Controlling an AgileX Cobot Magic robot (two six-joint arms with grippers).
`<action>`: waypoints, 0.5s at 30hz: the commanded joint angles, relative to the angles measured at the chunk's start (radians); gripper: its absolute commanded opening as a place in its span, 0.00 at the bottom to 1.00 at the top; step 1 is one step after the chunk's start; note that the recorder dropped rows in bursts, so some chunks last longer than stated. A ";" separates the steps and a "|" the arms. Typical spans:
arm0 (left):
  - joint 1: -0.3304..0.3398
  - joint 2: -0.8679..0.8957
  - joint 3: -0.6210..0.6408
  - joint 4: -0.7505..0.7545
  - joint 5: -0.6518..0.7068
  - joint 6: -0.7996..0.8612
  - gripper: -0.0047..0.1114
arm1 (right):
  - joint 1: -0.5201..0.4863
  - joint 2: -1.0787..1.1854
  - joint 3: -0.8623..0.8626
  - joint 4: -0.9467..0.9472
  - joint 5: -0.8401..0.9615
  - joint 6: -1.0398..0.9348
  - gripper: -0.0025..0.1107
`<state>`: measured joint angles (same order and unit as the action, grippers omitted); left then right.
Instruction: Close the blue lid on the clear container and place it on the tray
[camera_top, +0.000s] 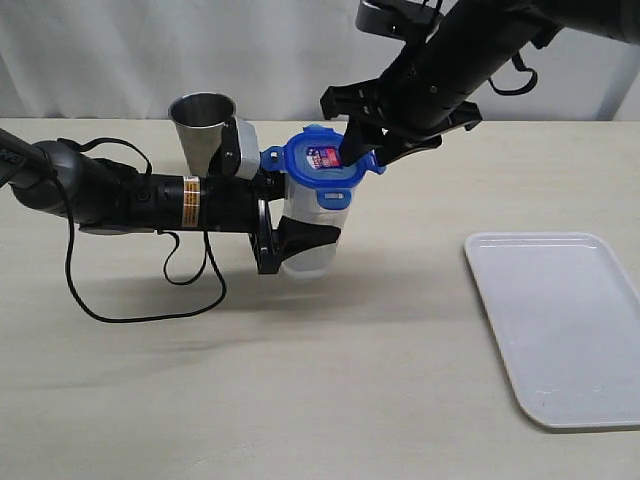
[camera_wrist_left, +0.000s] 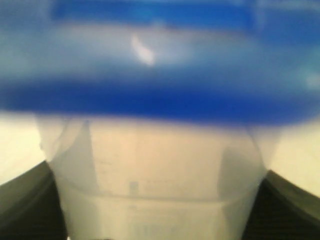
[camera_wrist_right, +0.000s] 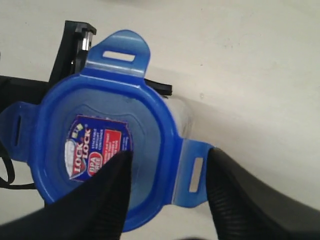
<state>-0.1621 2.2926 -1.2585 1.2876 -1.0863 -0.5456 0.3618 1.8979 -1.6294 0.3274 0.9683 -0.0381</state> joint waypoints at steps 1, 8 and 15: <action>0.001 -0.015 0.000 -0.021 -0.033 -0.005 0.04 | 0.001 0.030 0.003 0.019 -0.007 0.001 0.43; 0.001 -0.015 0.000 -0.021 -0.033 -0.005 0.04 | 0.001 0.063 0.003 0.183 0.010 -0.112 0.43; 0.001 -0.015 0.000 -0.021 -0.055 -0.005 0.04 | 0.001 0.113 0.003 0.211 0.060 -0.151 0.43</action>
<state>-0.1529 2.2926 -1.2585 1.2987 -1.0692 -0.5456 0.3541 1.9645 -1.6375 0.5313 0.9737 -0.1673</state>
